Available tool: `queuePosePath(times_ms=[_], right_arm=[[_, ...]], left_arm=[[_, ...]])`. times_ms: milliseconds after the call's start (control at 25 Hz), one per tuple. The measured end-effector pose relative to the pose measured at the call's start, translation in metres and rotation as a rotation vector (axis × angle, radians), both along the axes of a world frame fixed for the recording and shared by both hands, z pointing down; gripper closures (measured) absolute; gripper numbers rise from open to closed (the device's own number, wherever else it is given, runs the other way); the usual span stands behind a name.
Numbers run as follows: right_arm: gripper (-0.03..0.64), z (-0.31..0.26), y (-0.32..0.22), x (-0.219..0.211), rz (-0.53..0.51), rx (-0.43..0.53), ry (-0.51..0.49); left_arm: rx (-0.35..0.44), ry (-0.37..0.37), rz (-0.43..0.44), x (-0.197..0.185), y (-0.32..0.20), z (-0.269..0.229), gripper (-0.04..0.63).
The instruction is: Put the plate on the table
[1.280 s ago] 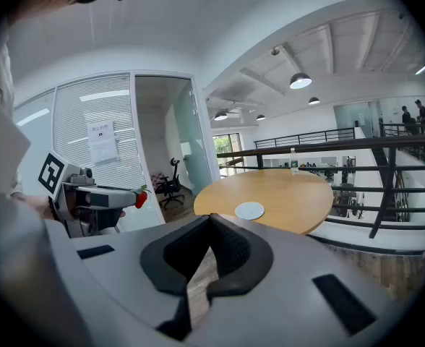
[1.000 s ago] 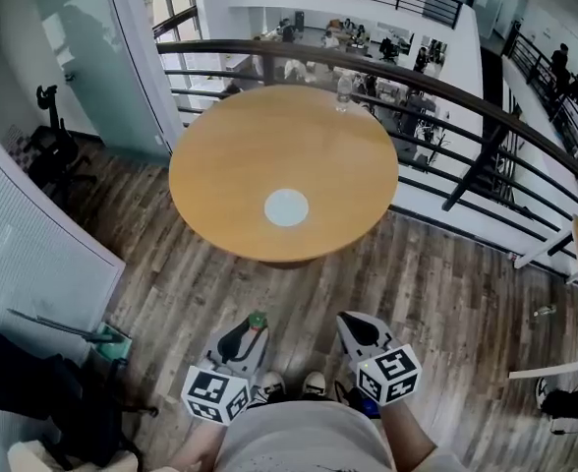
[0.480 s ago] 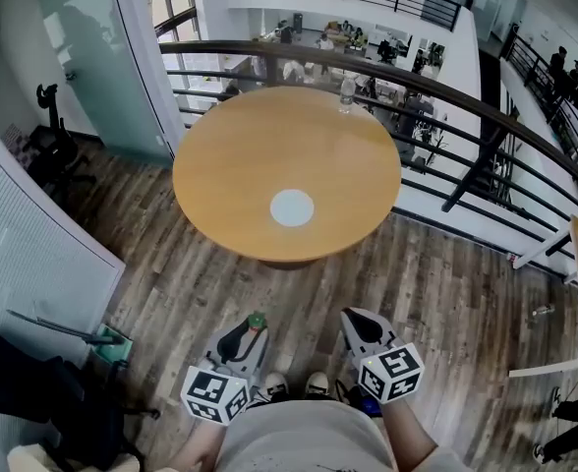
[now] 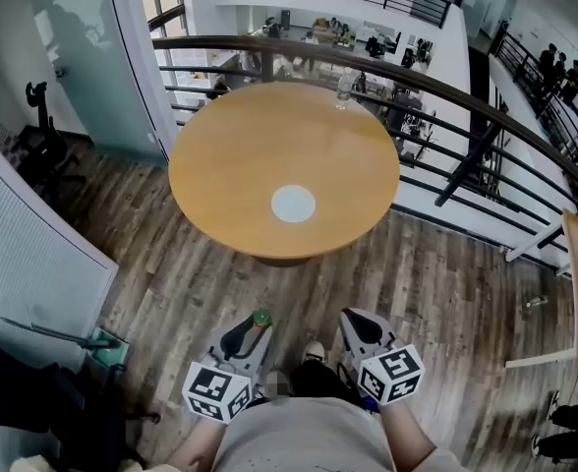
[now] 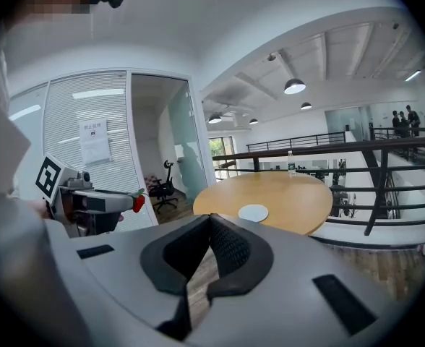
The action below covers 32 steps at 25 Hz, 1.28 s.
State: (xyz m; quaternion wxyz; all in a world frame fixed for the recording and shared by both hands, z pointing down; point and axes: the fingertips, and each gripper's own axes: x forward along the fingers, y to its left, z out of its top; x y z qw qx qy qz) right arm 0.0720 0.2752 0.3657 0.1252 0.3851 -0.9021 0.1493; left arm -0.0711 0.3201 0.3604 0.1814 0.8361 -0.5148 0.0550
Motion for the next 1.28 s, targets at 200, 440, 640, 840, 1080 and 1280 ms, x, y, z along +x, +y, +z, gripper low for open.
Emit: queuePosePath(times_ms=[200,440,640,840,1080,1280], right_arm=[[0.597,0.013,-0.022,-0.008,0.012,-0.015,-0.004],[0.597,0.023,-0.082,-0.022,-0.004,-0.021,-0.013],[0.597,0.02,-0.152,-0.032,-0.033,0.02,0.018],[0.597,0.021,-0.227,-0.031,-0.062,0.038,0.046],[0.597,0.015,-0.303,-0.025,-0.086,0.021,0.042],[0.597,0.022,-0.337,-0.018,-0.108,-0.006,0.039]], left_arm=[[-0.004,-0.003,0.018,-0.007,-0.023,0.008,0.451],[-0.022,-0.01,0.01,-0.016,-0.08,0.018,0.451],[-0.024,-0.023,-0.005,-0.02,-0.148,0.019,0.451],[-0.037,-0.045,-0.01,-0.011,-0.225,0.025,0.451],[-0.058,-0.05,-0.042,-0.01,-0.3,0.024,0.451],[-0.051,-0.057,-0.066,-0.007,-0.332,0.022,0.451]])
